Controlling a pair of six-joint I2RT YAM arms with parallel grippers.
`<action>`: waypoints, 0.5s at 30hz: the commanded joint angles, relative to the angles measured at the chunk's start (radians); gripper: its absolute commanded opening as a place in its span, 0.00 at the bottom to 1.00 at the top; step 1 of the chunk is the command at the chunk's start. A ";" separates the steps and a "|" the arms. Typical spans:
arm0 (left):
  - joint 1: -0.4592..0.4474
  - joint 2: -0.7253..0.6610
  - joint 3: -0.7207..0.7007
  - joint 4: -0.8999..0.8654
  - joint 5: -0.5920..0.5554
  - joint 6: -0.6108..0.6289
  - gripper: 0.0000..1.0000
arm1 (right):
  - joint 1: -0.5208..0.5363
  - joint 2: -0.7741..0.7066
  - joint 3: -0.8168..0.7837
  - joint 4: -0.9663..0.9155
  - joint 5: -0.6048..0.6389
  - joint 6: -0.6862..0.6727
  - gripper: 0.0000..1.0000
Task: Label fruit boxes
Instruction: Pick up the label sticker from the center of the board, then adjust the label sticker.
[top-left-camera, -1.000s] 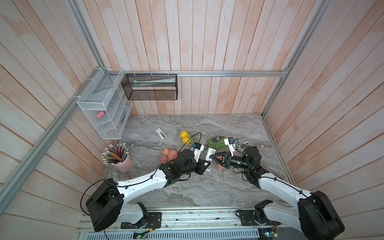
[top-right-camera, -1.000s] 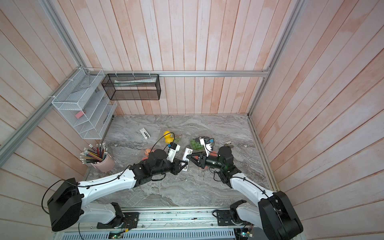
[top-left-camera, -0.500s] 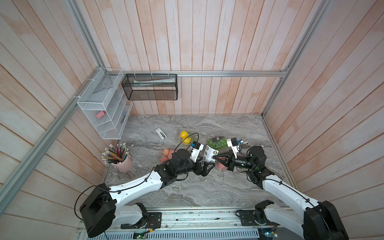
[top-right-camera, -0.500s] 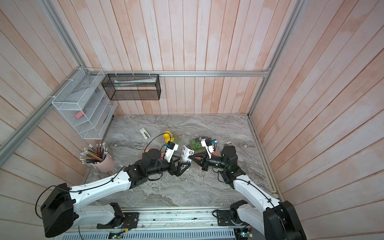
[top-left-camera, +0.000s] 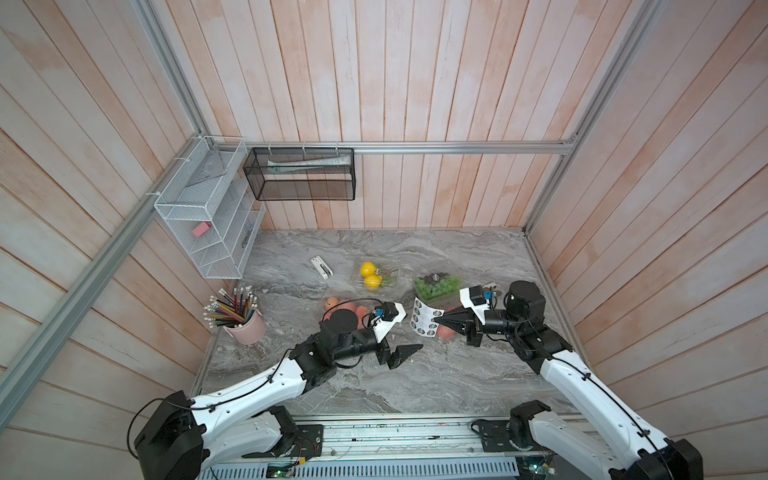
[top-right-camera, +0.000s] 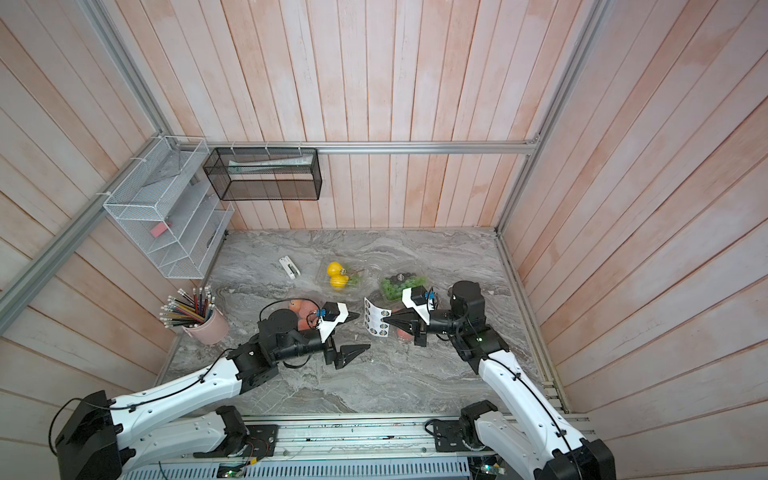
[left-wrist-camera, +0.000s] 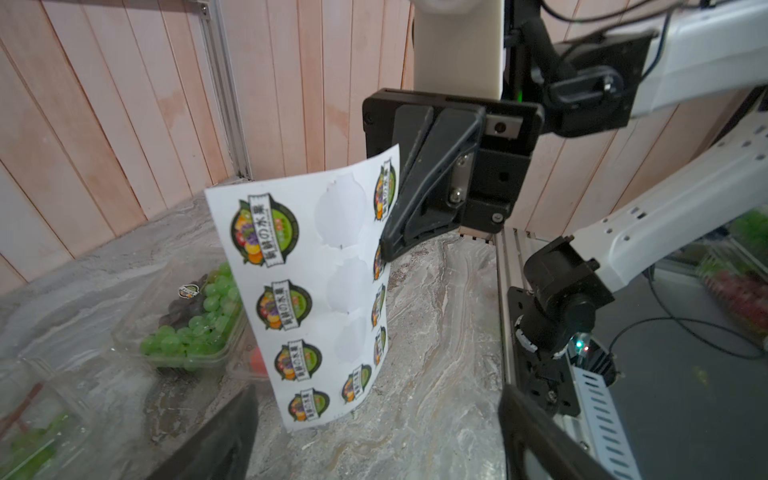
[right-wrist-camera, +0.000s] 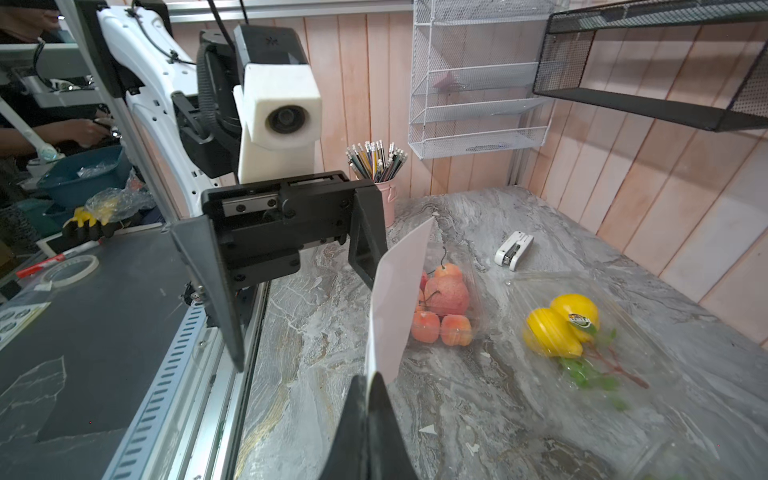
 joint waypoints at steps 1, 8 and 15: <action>0.036 0.002 -0.003 0.046 0.037 0.079 0.82 | -0.011 0.014 0.079 -0.214 -0.084 -0.209 0.00; 0.079 0.030 0.021 0.013 0.102 0.216 0.78 | -0.014 0.070 0.154 -0.349 -0.157 -0.317 0.00; 0.079 0.140 0.103 -0.069 0.206 0.285 0.74 | -0.015 0.100 0.173 -0.323 -0.199 -0.314 0.00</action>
